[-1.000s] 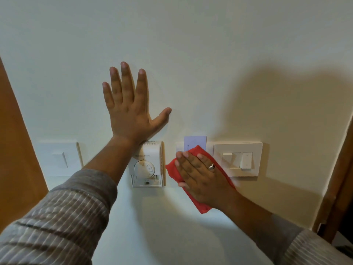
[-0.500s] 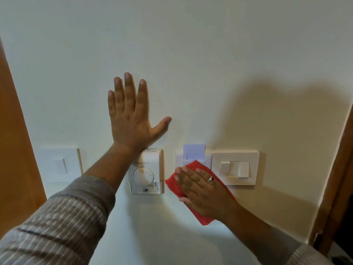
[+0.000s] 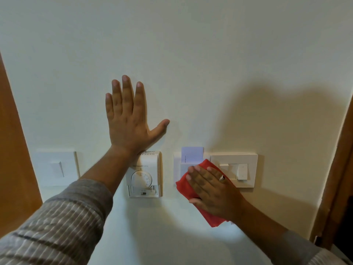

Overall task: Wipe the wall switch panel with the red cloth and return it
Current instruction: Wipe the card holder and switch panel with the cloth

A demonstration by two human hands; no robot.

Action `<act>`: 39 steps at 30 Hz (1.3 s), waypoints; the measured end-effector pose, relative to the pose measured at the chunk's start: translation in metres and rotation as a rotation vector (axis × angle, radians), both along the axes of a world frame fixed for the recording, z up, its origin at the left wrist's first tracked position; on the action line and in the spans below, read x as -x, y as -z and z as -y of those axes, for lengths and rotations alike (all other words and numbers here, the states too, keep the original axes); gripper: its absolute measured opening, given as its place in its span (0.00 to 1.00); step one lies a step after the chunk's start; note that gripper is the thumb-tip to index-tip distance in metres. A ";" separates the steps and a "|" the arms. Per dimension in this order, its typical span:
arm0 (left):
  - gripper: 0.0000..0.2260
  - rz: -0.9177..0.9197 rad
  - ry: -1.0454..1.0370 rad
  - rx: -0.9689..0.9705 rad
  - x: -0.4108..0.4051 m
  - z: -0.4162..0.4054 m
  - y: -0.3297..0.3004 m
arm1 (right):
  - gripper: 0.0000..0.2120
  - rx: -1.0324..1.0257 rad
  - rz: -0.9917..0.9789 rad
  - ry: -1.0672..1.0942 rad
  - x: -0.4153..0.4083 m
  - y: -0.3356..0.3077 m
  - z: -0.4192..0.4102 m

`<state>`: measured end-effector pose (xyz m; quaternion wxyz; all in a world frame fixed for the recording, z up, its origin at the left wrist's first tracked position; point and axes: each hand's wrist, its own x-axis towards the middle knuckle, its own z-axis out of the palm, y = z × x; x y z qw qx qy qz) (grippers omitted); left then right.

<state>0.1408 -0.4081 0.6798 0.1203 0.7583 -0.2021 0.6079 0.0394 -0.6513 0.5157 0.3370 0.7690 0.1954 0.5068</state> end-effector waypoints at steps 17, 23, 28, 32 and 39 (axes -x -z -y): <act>0.47 -0.022 -0.007 -0.020 0.001 0.000 -0.001 | 0.35 -0.027 0.027 0.017 -0.007 -0.019 -0.025; 0.47 -0.016 0.008 -0.025 0.000 -0.001 0.000 | 0.32 0.135 -0.110 0.044 -0.008 0.000 -0.018; 0.48 -0.028 0.006 -0.027 0.000 -0.001 0.000 | 0.33 0.047 -0.032 0.001 -0.009 -0.009 -0.022; 0.49 -0.026 0.007 -0.030 0.000 -0.001 0.000 | 0.33 -0.060 0.006 0.034 -0.017 -0.004 -0.044; 0.49 -0.019 0.018 -0.034 0.001 -0.004 0.000 | 0.29 0.179 -0.144 -0.075 -0.002 -0.011 0.001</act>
